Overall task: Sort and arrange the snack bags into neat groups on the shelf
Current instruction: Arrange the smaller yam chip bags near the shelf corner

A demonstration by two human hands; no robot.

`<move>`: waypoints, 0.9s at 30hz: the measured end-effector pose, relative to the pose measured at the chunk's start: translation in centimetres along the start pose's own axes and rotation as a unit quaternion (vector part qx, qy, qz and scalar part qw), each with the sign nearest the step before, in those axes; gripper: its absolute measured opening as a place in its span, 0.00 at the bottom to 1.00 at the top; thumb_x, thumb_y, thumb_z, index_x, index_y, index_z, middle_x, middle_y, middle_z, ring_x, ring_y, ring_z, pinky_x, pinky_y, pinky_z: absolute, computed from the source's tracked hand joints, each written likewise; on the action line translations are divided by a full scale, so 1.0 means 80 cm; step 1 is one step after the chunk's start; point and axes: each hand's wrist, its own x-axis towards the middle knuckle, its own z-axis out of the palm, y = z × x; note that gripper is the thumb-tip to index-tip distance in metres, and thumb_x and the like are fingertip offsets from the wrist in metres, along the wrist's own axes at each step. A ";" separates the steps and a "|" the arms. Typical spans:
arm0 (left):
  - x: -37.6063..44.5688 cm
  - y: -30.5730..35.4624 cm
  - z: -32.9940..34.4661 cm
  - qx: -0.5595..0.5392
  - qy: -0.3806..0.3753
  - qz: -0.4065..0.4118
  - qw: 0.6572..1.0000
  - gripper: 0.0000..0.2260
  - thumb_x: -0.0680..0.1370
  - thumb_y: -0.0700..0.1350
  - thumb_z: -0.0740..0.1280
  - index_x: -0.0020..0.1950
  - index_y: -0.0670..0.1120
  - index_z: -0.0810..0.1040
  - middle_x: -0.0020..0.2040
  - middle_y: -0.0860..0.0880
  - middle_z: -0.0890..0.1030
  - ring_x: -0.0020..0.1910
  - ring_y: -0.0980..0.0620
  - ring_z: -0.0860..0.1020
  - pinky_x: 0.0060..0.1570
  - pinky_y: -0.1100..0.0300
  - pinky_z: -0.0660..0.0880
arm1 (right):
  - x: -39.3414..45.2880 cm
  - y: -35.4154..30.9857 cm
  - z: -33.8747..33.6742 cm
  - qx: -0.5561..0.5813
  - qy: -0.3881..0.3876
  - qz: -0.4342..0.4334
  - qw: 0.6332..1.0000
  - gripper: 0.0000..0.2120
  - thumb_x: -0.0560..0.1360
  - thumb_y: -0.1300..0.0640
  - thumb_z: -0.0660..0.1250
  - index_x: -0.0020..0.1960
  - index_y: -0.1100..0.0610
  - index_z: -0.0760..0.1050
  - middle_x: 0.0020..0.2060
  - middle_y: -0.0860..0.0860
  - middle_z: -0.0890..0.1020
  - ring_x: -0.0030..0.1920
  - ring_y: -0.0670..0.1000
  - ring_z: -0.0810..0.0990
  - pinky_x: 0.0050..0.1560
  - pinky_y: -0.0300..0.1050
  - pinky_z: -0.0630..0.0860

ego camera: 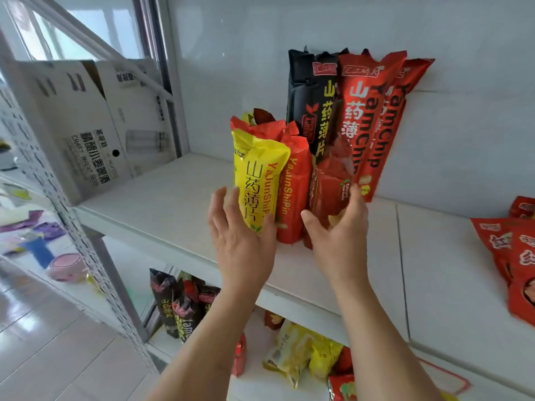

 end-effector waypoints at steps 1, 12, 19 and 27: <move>0.004 -0.002 0.000 -0.028 -0.028 -0.051 0.998 0.33 0.78 0.52 0.69 0.79 0.46 0.58 0.79 0.47 0.56 0.79 0.48 0.54 0.76 0.45 0.59 | 0.001 0.003 0.005 0.009 0.006 0.012 1.000 0.48 0.69 0.39 0.71 0.79 0.50 0.48 0.75 0.52 0.62 0.75 0.53 0.64 0.70 0.58 0.69; 0.031 -0.054 0.003 -0.169 -0.199 -0.172 0.950 0.41 0.66 0.55 0.76 0.75 0.61 0.61 0.63 0.58 0.75 0.62 0.54 0.77 0.61 0.44 0.78 | 0.001 0.040 0.029 -0.003 -0.023 0.097 0.995 0.42 0.66 0.49 0.76 0.75 0.46 0.58 0.59 0.46 0.77 0.60 0.52 0.77 0.61 0.58 0.76; 0.055 -0.079 -0.018 -0.179 -0.261 -0.127 0.940 0.46 0.61 0.64 0.79 0.76 0.57 0.66 0.61 0.58 0.67 0.62 0.56 0.73 0.62 0.46 0.78 | -0.008 0.023 0.027 -0.057 -0.020 0.100 0.993 0.45 0.60 0.22 0.65 0.71 0.41 0.63 0.61 0.46 0.78 0.62 0.53 0.76 0.59 0.59 0.77; 0.084 -0.093 -0.053 -0.218 -0.331 -0.116 0.911 0.40 0.59 0.64 0.80 0.67 0.54 0.73 0.61 0.55 0.75 0.59 0.57 0.78 0.61 0.48 0.79 | -0.033 -0.025 0.028 -0.089 0.002 0.119 0.989 0.35 0.64 0.20 0.58 0.59 0.44 0.74 0.54 0.49 0.77 0.58 0.54 0.78 0.61 0.56 0.75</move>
